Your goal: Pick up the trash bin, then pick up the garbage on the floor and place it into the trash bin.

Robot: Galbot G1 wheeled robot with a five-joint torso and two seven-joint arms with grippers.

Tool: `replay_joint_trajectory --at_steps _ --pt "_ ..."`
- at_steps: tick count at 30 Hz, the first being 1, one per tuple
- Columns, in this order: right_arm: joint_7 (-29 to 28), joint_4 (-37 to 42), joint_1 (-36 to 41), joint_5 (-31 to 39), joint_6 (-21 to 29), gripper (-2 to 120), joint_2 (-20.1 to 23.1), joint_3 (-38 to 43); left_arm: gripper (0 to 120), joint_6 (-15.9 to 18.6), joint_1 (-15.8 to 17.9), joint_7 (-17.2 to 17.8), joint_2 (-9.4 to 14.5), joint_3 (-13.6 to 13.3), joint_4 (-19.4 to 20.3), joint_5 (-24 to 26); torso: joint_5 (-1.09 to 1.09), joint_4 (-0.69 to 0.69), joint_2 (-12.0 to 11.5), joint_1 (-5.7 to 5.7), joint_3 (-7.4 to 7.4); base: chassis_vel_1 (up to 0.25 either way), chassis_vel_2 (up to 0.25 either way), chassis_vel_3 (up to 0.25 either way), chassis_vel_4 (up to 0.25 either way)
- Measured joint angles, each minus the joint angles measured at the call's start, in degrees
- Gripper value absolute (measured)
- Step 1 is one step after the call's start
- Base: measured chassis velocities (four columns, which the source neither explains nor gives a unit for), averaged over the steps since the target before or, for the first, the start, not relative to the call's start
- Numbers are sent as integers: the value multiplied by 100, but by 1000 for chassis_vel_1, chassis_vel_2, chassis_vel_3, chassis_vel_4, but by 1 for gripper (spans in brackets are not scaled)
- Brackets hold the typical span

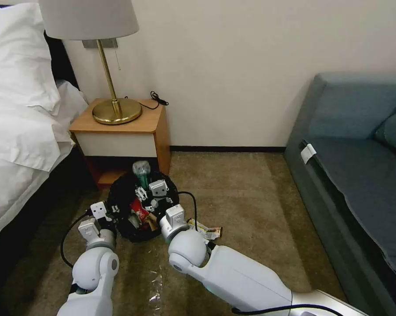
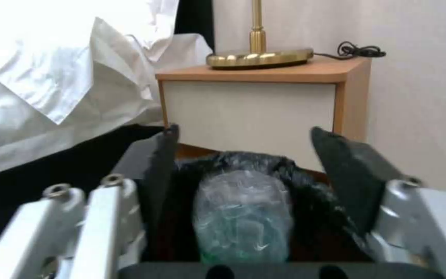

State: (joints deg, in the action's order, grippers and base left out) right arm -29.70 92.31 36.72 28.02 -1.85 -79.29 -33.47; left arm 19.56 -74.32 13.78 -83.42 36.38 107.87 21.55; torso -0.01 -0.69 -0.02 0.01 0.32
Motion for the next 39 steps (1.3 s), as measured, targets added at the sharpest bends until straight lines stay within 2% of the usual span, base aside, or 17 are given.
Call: replay_joint_trajectory --at_steps 1,2,4,6,7,10,13,15,16,18,21,23,24,26,29,31,39 --pt "1 0 -10 0 0 73 -2 2 2 3 6 2 3 6 2 -1 0 0 0 0 0 0 0 0 0" --pt "1 0 -10 0 0 73 -2 2 2 3 6 2 3 6 2 -1 0 0 0 0 0 0 0 0 0" --pt "4 6 -35 4 3 86 -7 36 2 10 18 5 13 13 8 -1 0 0 0 0 0 0 0 0 0" --pt "6 11 -51 7 8 88 -8 59 2 11 20 6 14 13 8 -1 0 0 0 0 0 0 0 0 0" --pt "12 19 -85 16 32 95 -7 116 2 14 22 7 14 14 8 -4 0 0 0 0 0 0 0 0 0" --pt "55 25 -215 53 155 99 21 328 2 13 21 6 14 25 2 -25 0 0 0 0 0 0 0 0 0" --pt "90 30 -306 105 338 100 41 552 2 9 9 1 11 40 -9 -29 1 0 0 0 0 0 0 0 0" --pt "184 200 -430 377 1088 100 153 990 2 -5 -16 -11 12 77 -22 -32 0 1 0 0 0 0 0 0 0" --pt "184 200 -430 377 1088 100 153 990 2 -5 -16 -11 12 77 -22 -32 0 1 0 0 0 0 0 0 0" --pt "263 311 -580 951 1876 100 319 1408 2 -27 -32 -39 24 126 -34 -24 1 0 0 0 0 0 0 0 0" --pt "346 305 -652 1229 2177 100 422 1540 2 -37 -32 -48 34 146 -36 -22 1 0 0 0 0 0 0 0 0" --pt "369 302 -722 1955 2577 100 553 1605 2 -48 -27 -59 43 165 -37 -13 1 -1 0 0 0 0 0 0 0" --pt "369 302 -722 1955 2577 100 553 1605 2 -48 -27 -59 43 165 -37 -13 1 -1 0 0 0 0 0 0 0" --pt "372 214 -744 2555 2926 100 626 1599 2 -61 -20 -73 49 188 -37 7 1 0 0 0 0 0 0 0 0" --pt "456 42 -743 2775 3127 100 655 1579 2 -69 -28 -77 56 201 -37 13 1 0 0 0 0 0 0 0 0" --pt "628 -355 -743 2846 3239 100 701 1477 2 -76 -53 -92 71 220 -29 15 0 0 0 0 0 0 0 0 0" --pt "1106 -1340 -561 2478 3089 100 742 1246 2 -79 -117 -100 86 263 63 15 0 0 0 0 0 0 0 0 0"
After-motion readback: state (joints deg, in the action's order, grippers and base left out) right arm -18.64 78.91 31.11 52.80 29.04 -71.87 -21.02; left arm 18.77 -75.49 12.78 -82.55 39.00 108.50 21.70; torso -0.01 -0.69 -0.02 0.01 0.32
